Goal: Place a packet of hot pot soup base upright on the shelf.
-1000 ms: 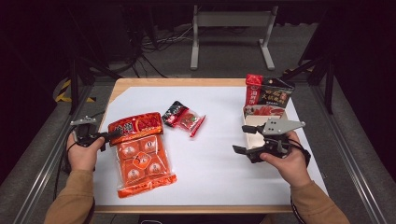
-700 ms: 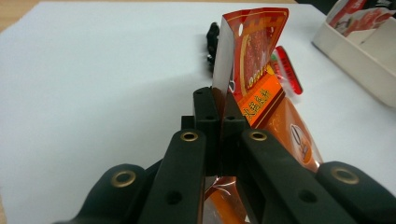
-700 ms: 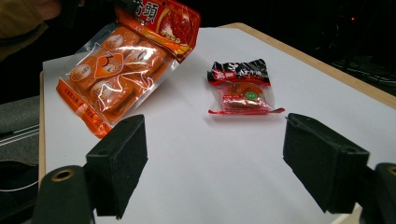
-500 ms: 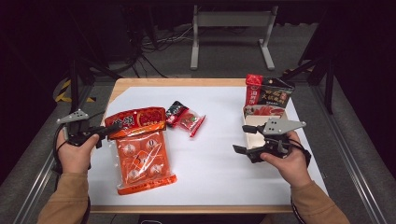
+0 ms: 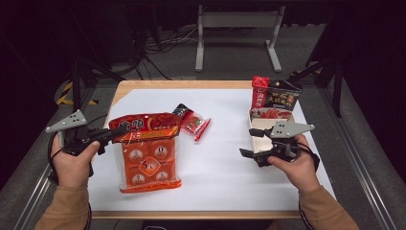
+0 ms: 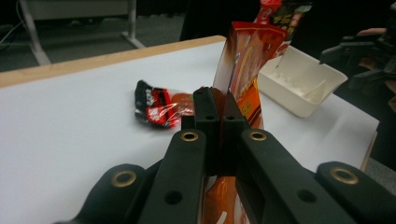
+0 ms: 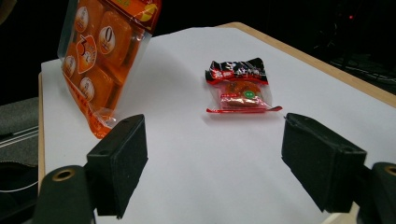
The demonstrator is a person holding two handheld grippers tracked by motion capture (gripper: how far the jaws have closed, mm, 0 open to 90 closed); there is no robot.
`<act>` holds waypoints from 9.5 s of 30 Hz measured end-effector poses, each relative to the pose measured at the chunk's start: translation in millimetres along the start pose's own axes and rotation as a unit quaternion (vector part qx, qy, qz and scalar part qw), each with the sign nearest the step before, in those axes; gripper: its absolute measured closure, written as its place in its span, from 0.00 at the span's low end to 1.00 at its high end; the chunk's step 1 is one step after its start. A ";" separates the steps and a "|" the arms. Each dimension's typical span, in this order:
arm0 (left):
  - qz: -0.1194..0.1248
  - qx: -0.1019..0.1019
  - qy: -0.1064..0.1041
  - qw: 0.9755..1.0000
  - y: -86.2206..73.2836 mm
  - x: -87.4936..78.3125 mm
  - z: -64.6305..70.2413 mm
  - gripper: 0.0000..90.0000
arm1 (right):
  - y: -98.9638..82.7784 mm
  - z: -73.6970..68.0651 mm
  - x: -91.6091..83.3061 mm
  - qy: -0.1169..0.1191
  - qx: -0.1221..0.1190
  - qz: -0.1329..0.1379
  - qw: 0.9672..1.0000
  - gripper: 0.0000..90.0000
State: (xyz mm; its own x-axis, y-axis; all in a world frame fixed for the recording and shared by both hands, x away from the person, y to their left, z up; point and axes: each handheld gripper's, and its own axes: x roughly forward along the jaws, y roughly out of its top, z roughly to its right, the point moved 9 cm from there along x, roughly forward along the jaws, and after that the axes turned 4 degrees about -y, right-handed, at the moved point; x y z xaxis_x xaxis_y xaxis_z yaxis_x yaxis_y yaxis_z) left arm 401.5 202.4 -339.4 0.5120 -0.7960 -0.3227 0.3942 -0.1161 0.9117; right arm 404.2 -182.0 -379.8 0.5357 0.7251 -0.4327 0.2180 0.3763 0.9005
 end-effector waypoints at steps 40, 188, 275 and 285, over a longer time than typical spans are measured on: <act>0.026 0.144 -0.110 0.983 59.4 51.1 118.5 1.00 | 20.2 -34.5 20.3 0.076 -0.021 0.037 0.996 0.23; -0.086 0.017 0.066 0.994 -63.0 86.5 -31.7 0.21 | 50.6 109.4 -88.3 -0.120 0.012 0.009 0.993 0.78; -0.078 -0.010 0.051 0.996 -67.1 83.8 -33.2 0.20 | -66.6 127.1 -44.7 -0.145 0.086 -0.051 0.984 0.78; -0.076 -0.014 0.051 0.996 -69.1 81.4 -35.9 0.20 | -58.2 133.7 -51.8 -0.164 0.091 -0.036 0.982 0.48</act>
State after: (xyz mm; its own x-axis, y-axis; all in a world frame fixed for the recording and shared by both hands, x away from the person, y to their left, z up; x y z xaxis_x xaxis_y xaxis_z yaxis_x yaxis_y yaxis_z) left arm 443.3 167.0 -437.8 0.5189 -0.7056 -0.4827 0.4939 -0.2134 0.8429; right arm 472.8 -318.6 -403.9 0.7409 0.4643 -0.4852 0.3910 0.2891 0.8738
